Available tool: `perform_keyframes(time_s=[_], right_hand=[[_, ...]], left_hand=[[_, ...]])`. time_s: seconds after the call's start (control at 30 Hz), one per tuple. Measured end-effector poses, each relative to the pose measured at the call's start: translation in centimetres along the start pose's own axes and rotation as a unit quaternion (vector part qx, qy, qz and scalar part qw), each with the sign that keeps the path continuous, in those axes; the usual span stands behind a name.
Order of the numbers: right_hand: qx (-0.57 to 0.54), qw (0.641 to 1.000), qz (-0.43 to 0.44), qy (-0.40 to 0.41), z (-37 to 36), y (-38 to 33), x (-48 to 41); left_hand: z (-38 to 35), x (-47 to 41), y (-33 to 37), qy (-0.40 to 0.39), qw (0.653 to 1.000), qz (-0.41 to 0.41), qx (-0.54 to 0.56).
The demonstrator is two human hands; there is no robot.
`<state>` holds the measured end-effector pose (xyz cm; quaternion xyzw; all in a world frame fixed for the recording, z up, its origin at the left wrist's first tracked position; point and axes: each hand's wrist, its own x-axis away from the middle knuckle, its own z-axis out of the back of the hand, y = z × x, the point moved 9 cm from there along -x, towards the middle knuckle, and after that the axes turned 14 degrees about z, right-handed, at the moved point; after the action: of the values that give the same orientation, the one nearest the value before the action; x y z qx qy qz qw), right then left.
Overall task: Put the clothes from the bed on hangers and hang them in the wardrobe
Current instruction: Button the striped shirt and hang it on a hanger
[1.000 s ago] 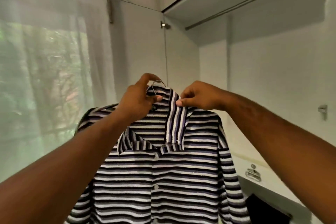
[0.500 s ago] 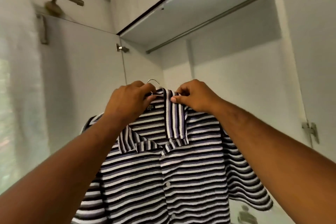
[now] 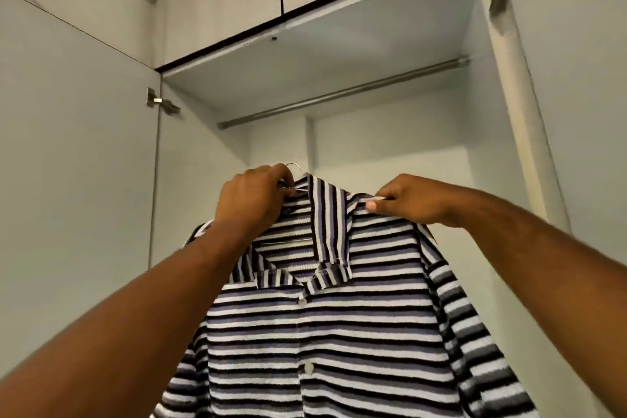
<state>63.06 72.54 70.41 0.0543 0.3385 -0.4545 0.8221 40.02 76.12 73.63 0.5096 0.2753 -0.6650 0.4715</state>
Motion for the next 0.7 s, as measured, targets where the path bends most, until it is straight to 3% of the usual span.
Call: perform_keyframes(time_s=[0.1, 0.17, 0.27, 0.4, 0.53, 0.7], right_hand=[[-0.111, 0.993, -0.036, 0.019, 0.3, 2.2, -1.0], [-0.122, 0.989, -0.057, 0.058, 0.5, 3.7, -2.0], [-0.033, 0.984, -0.053, 0.166, 2.6, 4.5, -3.4], [0.155, 0.94, -0.04, 0.302, 6.1, 4.8, -6.4], [0.263, 0.906, -0.067, 0.326, 9.7, 6.5, -9.3], [0.314, 0.859, -0.109, 0.39, 15.1, 10.9, -11.1]], left_hand=[[-3.5, -3.4, 0.0, 0.017, 0.999, -0.017, 0.023], [-5.4, -5.4, -0.3, 0.032, 0.999, -0.021, 0.034], [-7.8, -8.0, 0.5, 0.041, 0.998, -0.03, 0.042], [-11.5, -12.6, 1.7, 0.055, 0.992, -0.044, 0.101], [-14.1, -15.3, 3.0, 0.055, 0.984, -0.051, 0.16], [-17.7, -16.3, 4.6, 0.077, 0.979, -0.067, 0.174]])
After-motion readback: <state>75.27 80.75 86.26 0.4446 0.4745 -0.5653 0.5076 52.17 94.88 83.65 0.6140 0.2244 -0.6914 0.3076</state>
